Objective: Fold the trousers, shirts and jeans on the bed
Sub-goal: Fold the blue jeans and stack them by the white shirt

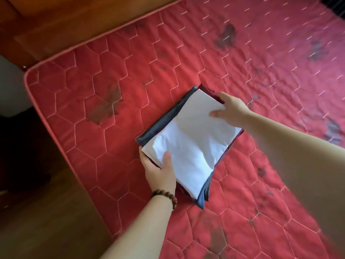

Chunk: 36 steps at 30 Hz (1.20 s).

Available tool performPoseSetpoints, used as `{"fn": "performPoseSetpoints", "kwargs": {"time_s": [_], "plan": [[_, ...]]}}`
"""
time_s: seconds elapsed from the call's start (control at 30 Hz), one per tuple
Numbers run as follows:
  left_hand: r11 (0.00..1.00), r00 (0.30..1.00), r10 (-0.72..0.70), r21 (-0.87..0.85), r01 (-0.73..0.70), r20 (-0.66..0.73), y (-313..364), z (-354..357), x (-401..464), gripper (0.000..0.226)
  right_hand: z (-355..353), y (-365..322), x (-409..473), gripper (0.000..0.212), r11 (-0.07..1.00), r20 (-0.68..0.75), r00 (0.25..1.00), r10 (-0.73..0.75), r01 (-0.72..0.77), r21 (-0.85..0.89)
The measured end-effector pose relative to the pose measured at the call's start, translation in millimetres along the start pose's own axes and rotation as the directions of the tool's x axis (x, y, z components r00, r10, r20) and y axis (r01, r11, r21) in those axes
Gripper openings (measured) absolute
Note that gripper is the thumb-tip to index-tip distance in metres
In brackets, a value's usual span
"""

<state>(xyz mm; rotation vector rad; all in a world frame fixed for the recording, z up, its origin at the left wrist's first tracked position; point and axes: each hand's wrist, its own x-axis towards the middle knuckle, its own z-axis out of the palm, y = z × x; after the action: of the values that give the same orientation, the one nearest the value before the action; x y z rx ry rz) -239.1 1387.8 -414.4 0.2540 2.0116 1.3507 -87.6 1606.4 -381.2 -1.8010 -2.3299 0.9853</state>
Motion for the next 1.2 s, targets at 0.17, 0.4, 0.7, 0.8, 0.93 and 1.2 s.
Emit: {"fn": "performPoseSetpoints", "kwargs": {"time_s": [0.17, 0.4, 0.7, 0.8, 0.93, 1.2], "plan": [[0.997, 1.0, 0.004, 0.08, -0.003, -0.02, 2, -4, 7, 0.077, 3, -8, 3, 0.058, 0.998, -0.082, 0.996, 0.041, -0.045, -0.036], [0.519, 0.692, 0.704, 0.553, -0.652, 0.156, 31, -10, -7, 0.049, 41, -25, -27, 0.041, 0.739, -0.342, 0.702, -0.624, 0.39, -0.549], [0.134, 0.765, 0.339, 0.777, -0.615, 0.547, -19, 29, 17, 0.084, 64, 6, 5, 0.062, 0.68, 0.016, 0.932, -0.361, 0.275, -0.68], [0.118, 0.721, 0.368, 0.74, -0.662, 0.587, -34, 29, 22, 0.08, 56, 21, 11, 0.063, 0.718, 0.006, 0.959, -0.285, 0.217, -0.661], [0.108, 0.716, 0.392, 0.744, -0.659, 0.578, -50, 33, 28, 0.081, 66, 32, 17, 0.063, 0.791, 0.034, 0.964, -0.265, 0.237, -0.563], [0.282, 0.703, 0.455, 0.661, -0.695, 0.546, -49, 30, 30, 0.071, 52, 39, 28, 0.05, 0.894, 0.109, 0.94, -0.322, 0.34, -0.29]]}}
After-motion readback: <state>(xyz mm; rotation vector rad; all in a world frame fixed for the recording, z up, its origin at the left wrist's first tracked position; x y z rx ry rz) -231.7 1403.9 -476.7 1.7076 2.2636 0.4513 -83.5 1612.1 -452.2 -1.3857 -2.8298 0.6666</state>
